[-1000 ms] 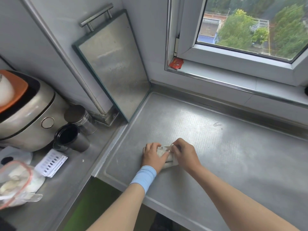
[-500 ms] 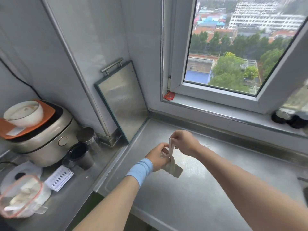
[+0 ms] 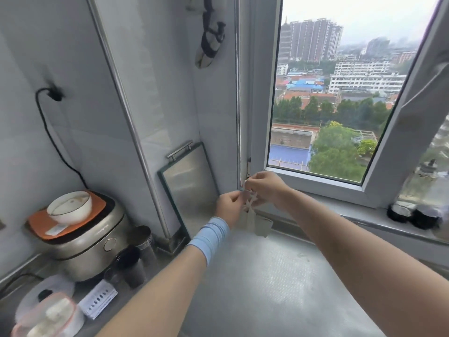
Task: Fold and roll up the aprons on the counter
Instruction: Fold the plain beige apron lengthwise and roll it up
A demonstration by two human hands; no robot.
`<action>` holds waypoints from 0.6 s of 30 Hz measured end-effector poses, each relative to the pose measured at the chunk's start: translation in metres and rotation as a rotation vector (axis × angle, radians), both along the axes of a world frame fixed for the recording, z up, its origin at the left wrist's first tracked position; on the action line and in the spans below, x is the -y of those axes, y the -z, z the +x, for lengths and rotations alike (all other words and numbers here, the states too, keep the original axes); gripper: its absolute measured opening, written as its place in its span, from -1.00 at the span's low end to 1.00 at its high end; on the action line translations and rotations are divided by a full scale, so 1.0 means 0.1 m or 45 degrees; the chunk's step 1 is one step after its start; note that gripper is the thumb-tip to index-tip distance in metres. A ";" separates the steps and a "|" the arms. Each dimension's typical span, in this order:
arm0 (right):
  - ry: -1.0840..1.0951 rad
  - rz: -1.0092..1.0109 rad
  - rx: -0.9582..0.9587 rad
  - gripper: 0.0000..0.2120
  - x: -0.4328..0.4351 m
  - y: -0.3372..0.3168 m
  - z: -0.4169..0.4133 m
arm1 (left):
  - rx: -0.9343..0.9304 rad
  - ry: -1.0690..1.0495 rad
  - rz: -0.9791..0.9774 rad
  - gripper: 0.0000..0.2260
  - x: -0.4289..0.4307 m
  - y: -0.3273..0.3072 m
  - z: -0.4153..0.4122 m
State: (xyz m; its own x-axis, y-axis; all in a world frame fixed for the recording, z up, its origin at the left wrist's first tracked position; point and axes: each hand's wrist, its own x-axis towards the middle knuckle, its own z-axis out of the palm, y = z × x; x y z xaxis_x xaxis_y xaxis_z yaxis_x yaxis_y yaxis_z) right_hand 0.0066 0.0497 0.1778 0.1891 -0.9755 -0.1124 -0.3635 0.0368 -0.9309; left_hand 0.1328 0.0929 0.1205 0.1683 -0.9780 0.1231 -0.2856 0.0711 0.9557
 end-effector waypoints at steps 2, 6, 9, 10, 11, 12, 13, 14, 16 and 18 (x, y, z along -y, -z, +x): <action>0.018 -0.021 0.020 -0.85 0.13 -0.21 0.04 | 0.100 -0.076 -0.068 -0.74 0.15 -0.25 0.07; 0.005 -0.020 0.034 -0.75 0.37 -0.65 0.19 | 0.300 -0.198 -0.184 -0.77 0.49 -0.74 0.28; 0.002 -0.035 0.143 -0.79 0.58 -1.02 0.37 | 0.449 -0.278 -0.276 -0.77 0.79 -1.13 0.45; 0.009 -0.050 0.172 -0.81 0.62 -1.12 0.42 | 0.470 -0.318 -0.306 -0.77 0.87 -1.26 0.49; 0.020 -0.098 0.197 -0.82 0.73 -1.26 0.53 | 0.471 -0.355 -0.346 -0.77 0.99 -1.44 0.59; 0.041 -0.160 0.219 -0.82 0.80 -1.35 0.61 | 0.459 -0.375 -0.381 -0.77 1.07 -1.58 0.65; 0.072 -0.243 0.242 -0.81 0.90 -1.48 0.71 | 0.448 -0.392 -0.418 -0.78 1.19 -1.75 0.72; 0.109 -0.315 0.261 -0.80 0.98 -1.56 0.78 | 0.444 -0.396 -0.454 -0.80 1.26 -1.89 0.77; 0.212 -0.470 0.285 -0.77 1.17 -1.77 0.93 | 0.434 -0.379 -0.531 -0.86 1.43 -2.19 0.86; 0.318 -0.617 0.288 -0.78 1.33 -2.01 1.04 | 0.433 -0.342 -0.620 -0.90 1.57 -2.47 0.95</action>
State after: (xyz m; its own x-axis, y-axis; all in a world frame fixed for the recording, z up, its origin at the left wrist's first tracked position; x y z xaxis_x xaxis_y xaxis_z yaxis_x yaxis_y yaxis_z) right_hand 0.1107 -0.0836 0.3789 -0.0856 -0.9236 0.3737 -0.1893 -0.3532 -0.9162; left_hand 0.2279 -0.0643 0.3679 0.2727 -0.7260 0.6313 -0.6348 0.3574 0.6851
